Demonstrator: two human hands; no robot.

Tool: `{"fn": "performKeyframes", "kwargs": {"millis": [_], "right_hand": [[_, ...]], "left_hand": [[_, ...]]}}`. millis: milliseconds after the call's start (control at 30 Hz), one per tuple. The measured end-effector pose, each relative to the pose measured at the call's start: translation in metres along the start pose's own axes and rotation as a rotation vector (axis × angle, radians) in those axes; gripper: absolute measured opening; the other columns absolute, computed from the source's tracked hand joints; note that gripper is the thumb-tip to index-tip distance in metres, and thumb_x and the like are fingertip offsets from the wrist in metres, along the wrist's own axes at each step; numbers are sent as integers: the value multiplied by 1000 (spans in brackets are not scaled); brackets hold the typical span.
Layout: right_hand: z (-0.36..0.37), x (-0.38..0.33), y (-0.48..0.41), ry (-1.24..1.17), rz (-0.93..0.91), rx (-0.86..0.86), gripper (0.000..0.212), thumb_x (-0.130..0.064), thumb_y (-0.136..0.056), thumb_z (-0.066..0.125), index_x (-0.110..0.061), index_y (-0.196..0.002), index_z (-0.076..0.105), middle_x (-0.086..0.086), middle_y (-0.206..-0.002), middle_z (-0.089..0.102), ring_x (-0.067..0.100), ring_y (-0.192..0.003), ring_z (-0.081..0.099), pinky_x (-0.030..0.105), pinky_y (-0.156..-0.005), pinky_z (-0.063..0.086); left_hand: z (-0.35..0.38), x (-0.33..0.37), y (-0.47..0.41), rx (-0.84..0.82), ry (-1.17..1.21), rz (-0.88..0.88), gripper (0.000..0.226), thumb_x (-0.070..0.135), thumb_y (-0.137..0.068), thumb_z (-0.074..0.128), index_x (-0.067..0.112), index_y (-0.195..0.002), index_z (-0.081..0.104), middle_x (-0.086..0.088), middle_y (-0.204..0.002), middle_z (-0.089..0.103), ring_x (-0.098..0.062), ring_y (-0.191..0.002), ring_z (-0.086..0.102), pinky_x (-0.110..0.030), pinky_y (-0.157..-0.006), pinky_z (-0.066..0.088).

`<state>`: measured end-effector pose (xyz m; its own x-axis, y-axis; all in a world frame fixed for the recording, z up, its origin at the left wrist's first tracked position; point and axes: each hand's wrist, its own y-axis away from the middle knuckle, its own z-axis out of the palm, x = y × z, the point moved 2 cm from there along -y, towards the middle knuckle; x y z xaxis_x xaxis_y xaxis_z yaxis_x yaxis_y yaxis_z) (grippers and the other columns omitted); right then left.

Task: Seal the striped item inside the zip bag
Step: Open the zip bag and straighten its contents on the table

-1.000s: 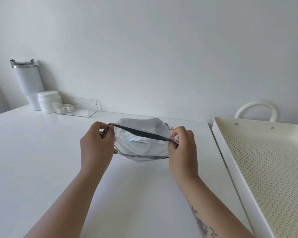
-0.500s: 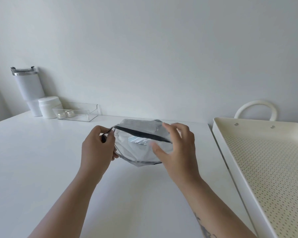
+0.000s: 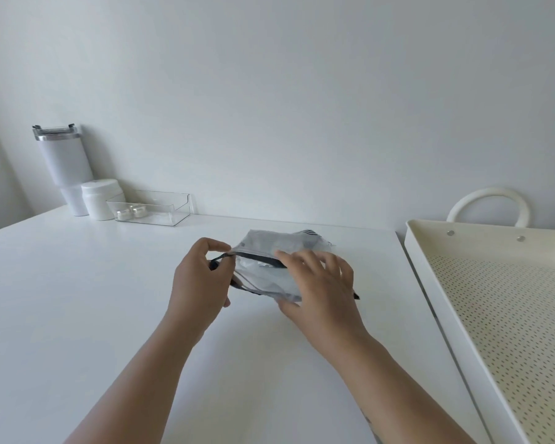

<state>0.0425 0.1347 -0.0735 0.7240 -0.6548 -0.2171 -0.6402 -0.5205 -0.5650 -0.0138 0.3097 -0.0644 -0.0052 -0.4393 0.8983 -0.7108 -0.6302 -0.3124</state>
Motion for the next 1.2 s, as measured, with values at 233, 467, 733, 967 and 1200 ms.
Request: {"fn": "performKeyframes", "kwargs": {"millis": [233,467,733,967,1200], "right_hand": [[-5,6,1,-190,24,202,45,-18,-74,79,-28,-102,45,-8,-95,60,20,-93,52,39,-94,38],[-8,2,-1,-215,-37,223,23,-22,-77,78,-20,-92,60,-7,-109,62,20,-106,54,33,-93,38],[-14,-9,-1,-238,-72,140,35,-20,-84,71,-26,-112,51,-4,-118,57,24,-105,53,38,-90,45],[-7,-12,1,-136,-72,71,30,-15,-78,72,-26,-102,58,-4,-120,53,22,-109,49,41,-95,43],[-8,-5,0,-169,-39,120,22,-15,-84,68,-23,-105,66,-2,-115,59,23,-102,53,36,-90,44]], "left_hand": [[1,3,2,-220,308,-82,16,23,-89,62,24,-105,60,-4,-67,72,-24,-59,69,-35,-61,57],[4,2,2,-82,331,-134,18,12,-90,58,21,-105,57,-3,-60,69,-27,-53,69,-30,-48,56],[4,-5,-2,-17,333,-275,26,6,-88,45,18,-108,55,-10,-68,66,-17,-39,55,-25,-39,47],[4,-6,-2,-47,444,-341,24,5,-87,46,12,-106,60,-5,-62,59,-15,-38,46,-25,-40,42],[4,3,4,-74,236,-66,11,33,-87,60,30,-97,61,5,-53,63,-16,-43,58,-23,-42,46]]}}
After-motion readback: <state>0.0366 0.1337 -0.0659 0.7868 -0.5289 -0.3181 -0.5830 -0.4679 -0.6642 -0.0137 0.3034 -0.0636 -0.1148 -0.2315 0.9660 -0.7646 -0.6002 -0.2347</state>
